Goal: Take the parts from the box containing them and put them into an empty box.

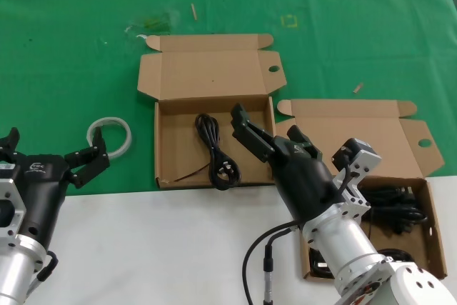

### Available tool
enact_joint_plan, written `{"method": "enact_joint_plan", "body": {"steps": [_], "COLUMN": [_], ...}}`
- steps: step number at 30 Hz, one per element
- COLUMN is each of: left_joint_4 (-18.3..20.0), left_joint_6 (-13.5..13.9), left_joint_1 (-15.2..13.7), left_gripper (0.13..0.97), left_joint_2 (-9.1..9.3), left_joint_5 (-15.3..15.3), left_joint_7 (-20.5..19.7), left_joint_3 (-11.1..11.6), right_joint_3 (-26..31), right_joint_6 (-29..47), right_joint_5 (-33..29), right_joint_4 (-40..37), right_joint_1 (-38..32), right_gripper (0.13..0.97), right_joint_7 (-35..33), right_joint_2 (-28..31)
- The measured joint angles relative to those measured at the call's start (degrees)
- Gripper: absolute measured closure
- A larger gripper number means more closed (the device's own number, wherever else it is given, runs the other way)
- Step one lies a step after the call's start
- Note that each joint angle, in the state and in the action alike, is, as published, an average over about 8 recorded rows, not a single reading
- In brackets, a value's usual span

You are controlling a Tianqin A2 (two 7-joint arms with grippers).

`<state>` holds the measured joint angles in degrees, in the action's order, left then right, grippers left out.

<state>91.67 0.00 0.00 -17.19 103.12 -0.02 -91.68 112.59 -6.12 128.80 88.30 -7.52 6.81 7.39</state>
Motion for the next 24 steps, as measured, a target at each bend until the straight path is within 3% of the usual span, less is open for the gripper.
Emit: {"method": "enact_joint_plan", "body": {"steps": [24], "left_joint_4": [0.0], "left_joint_6": [0.0], "left_joint_1": [0.0], "left_gripper": [0.132], "left_joint_2": [0.00], "left_joint_5": [0.0], "left_joint_7": [0.0], "left_joint_3": [0.0], "right_joint_3": [0.0], "right_joint_6": [0.0], "right_joint_5": [0.0], "right_joint_4": [0.0], "right_joint_1": [0.0], "right_gripper": [0.129], "right_joint_7": [0.0], "right_joint_2": [0.0]}}
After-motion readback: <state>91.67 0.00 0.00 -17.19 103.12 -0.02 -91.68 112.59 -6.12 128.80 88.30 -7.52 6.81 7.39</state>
